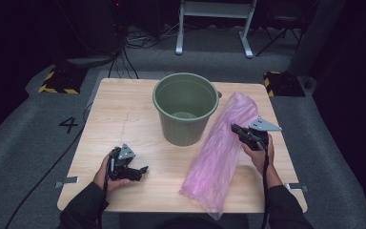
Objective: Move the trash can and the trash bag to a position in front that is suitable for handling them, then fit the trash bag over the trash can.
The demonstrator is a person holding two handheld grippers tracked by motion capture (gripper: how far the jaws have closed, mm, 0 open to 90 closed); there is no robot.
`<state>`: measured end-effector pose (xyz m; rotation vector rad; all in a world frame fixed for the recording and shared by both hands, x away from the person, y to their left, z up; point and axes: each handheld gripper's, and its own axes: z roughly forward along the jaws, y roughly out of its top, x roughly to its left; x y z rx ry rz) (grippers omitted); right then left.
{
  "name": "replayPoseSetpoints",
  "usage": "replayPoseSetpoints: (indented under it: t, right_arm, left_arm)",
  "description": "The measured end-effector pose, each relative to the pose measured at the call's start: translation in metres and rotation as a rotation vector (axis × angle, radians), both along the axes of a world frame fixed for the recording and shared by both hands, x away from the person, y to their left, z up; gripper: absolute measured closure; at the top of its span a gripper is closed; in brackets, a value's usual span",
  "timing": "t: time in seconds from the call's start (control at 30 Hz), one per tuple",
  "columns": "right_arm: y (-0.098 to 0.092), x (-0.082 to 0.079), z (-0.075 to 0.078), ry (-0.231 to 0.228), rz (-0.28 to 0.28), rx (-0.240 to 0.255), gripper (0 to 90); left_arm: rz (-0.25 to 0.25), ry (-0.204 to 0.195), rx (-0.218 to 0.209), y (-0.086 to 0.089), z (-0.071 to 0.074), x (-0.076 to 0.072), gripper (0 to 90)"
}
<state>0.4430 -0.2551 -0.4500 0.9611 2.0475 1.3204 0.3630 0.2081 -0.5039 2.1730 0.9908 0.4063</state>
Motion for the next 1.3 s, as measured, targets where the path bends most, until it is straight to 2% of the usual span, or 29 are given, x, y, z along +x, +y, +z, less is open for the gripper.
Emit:
replayPoseSetpoints:
  t: [0.17, 0.37, 0.53, 0.8, 1.0, 1.3]
  right_arm:
    - [0.000, -0.006, 0.008, -0.034, 0.006, 0.001, 88.8]
    - [0.002, -0.009, 0.013, -0.049, 0.007, -0.007, 88.8]
    - [0.005, -0.012, 0.020, -0.076, 0.013, -0.006, 88.8]
    - [0.006, -0.017, 0.029, -0.111, 0.016, 0.005, 89.0]
    - [0.012, -0.020, 0.036, -0.143, 0.022, -0.010, 89.1]
    - [0.017, -0.027, 0.046, -0.173, 0.046, 0.005, 89.1]
  left_arm:
    - [-0.010, 0.006, 0.007, -0.001, 0.000, 0.005, 11.3]
    - [-0.005, 0.006, 0.008, -0.003, 0.000, 0.015, 9.4]
    - [0.017, 0.005, 0.008, -0.002, 0.000, 0.015, 9.4]
    - [0.024, 0.009, 0.005, -0.002, 0.000, 0.015, 9.4]
    - [0.035, 0.007, 0.007, -0.001, 0.000, 0.015, 9.4]
    - [0.064, 0.011, 0.004, -0.003, 0.000, 0.013, 9.1]
